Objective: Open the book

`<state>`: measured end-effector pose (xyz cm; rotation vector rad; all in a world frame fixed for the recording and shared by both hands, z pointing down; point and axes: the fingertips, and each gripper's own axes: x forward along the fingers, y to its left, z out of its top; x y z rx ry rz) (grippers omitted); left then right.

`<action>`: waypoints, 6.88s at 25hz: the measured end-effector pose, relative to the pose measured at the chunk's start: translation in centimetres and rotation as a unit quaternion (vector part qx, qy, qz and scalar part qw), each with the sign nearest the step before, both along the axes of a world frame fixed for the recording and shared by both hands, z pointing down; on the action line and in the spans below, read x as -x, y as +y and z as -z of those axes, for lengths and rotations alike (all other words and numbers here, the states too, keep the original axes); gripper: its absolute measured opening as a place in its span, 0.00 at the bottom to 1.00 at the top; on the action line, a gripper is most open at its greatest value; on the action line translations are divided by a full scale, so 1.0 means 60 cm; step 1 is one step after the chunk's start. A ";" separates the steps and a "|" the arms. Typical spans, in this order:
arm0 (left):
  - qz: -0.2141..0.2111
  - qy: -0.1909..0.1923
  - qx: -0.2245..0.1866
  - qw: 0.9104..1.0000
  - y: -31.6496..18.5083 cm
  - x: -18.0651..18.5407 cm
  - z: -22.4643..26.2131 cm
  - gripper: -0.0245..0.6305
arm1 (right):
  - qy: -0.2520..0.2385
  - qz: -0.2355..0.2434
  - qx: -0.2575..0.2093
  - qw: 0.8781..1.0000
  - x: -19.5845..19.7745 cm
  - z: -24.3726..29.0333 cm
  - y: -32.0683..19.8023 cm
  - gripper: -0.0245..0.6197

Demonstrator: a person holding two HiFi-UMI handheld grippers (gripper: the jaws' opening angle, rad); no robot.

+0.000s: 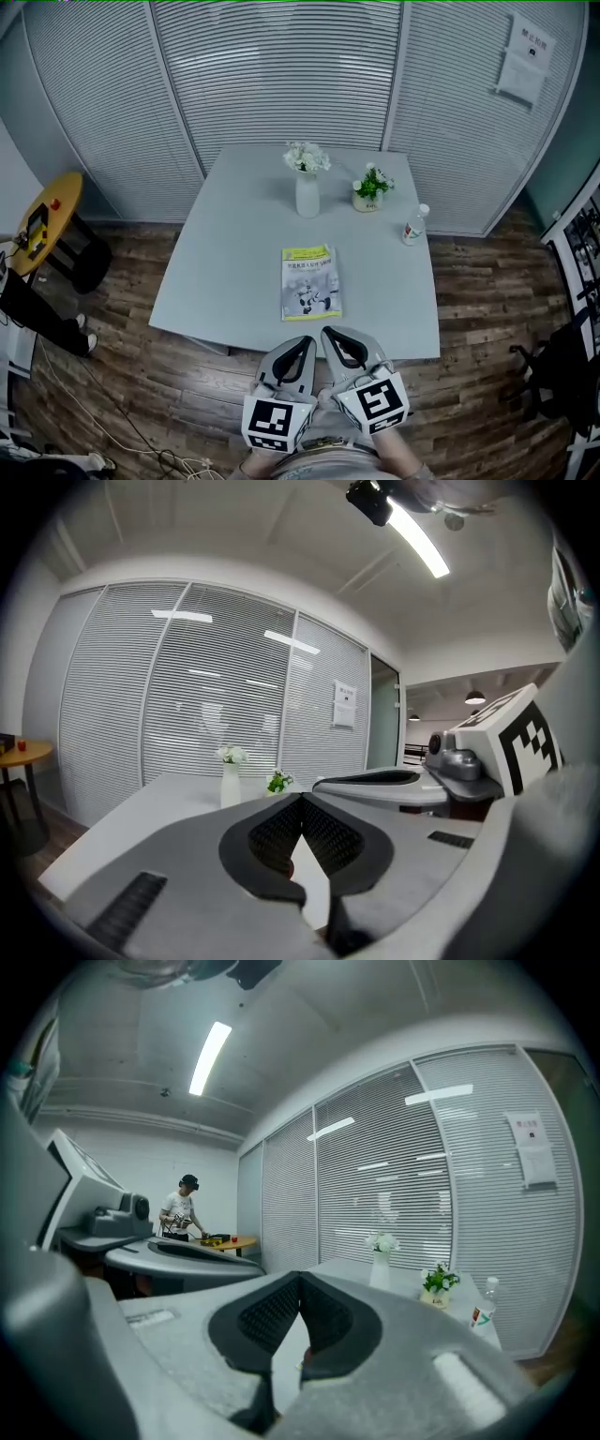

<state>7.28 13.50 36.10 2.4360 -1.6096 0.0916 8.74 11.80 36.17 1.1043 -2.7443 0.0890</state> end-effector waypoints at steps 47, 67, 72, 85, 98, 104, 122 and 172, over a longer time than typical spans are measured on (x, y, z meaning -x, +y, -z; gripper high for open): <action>-0.097 0.015 0.029 0.995 -0.302 0.074 -0.082 0.04 | 0.042 -0.105 0.057 0.992 0.040 -0.120 -0.277 0.04; -0.086 0.023 0.051 0.995 -0.335 -0.006 -0.099 0.04 | 0.020 -0.076 0.061 0.995 -0.012 -0.114 -0.315 0.04; -0.056 0.020 0.052 0.997 -0.350 -0.019 -0.097 0.04 | 0.024 -0.038 0.063 0.997 -0.019 -0.113 -0.328 0.04; -0.013 -0.004 0.060 0.998 -0.384 -0.049 -0.123 0.04 | 0.046 0.004 0.083 0.996 -0.053 -0.151 -0.363 0.04; -0.006 -0.019 0.114 0.993 -0.420 -0.075 -0.200 0.04 | 0.039 0.000 0.104 0.994 -0.092 -0.181 -0.392 0.04; -0.003 -0.034 0.136 0.990 -0.421 -0.086 -0.241 0.04 | 0.055 0.002 0.112 0.992 -0.107 -0.195 -0.396 0.04; -0.005 -0.054 0.229 0.972 -0.419 -0.110 -0.381 0.04 | 0.051 -0.005 0.135 0.990 -0.147 -0.212 -0.405 0.04; -0.021 -0.178 0.300 0.937 -0.424 -0.091 -0.526 0.32 | 0.033 -0.004 0.141 0.989 -0.176 -0.214 -0.403 0.04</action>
